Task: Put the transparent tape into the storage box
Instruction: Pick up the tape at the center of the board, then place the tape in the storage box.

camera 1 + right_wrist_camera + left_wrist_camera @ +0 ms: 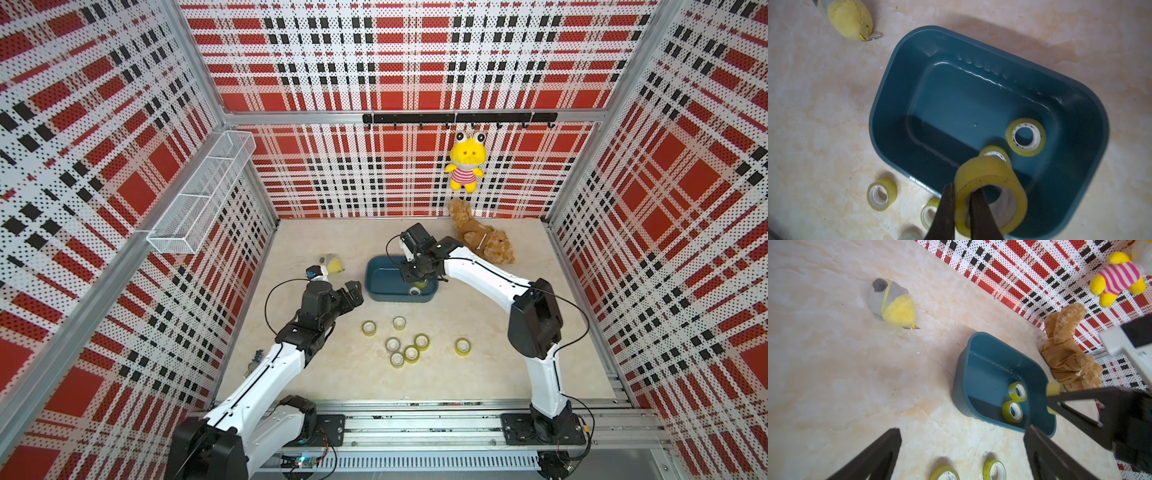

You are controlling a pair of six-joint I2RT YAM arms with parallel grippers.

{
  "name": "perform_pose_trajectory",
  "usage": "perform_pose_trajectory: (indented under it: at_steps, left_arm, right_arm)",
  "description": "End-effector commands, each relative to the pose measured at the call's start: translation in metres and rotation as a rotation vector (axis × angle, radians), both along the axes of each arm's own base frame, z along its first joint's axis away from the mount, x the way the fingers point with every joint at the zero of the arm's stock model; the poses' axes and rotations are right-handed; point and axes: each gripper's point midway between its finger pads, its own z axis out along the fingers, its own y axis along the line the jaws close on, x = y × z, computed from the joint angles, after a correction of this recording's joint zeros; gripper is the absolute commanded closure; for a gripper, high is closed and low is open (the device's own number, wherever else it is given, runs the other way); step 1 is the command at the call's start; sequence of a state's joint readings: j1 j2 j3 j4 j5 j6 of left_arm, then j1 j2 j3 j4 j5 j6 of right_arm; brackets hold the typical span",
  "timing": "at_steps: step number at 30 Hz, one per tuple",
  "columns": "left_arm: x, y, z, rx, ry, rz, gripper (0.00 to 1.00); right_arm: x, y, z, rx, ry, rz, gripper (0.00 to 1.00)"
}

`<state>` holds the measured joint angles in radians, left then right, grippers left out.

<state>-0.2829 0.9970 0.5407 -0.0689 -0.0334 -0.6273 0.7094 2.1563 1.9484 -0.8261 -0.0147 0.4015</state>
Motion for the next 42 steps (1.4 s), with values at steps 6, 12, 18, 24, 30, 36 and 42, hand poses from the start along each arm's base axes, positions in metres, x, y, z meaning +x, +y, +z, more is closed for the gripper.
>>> perform_pose_trajectory:
  at_steps: [6,12,18,24,30,36,42]
  left_arm:
    - [0.001,-0.003,0.008,-0.023,-0.032,-0.021,0.01]
    - [0.000,-0.004,0.007,-0.027,-0.031,-0.024,0.01]
    - [0.000,-0.006,0.009,-0.038,-0.033,-0.032,0.01]
    - [0.000,-0.019,0.010,-0.039,-0.026,-0.062,0.01]
    - [0.001,-0.041,0.009,-0.014,-0.017,-0.096,0.01]
    - [0.004,-0.059,0.010,-0.006,-0.023,-0.121,0.01]
    - [0.007,-0.065,0.009,-0.008,-0.026,-0.126,0.01]
  right_arm:
    - [0.030,0.022,-0.026,0.005,0.033,-0.003,0.90]
    - [0.034,0.019,-0.030,0.032,0.038,-0.025,0.50]
    - [0.035,0.001,0.016,0.055,-0.040,-0.049,0.46]
    - [0.024,-0.040,0.058,0.033,-0.103,-0.081,0.45]
    - [-0.002,-0.085,0.067,-0.003,-0.107,-0.116,0.44]
    - [-0.043,-0.120,0.049,-0.039,-0.077,-0.133,0.38]
    - [-0.083,-0.152,0.023,-0.086,-0.023,-0.172,0.37]
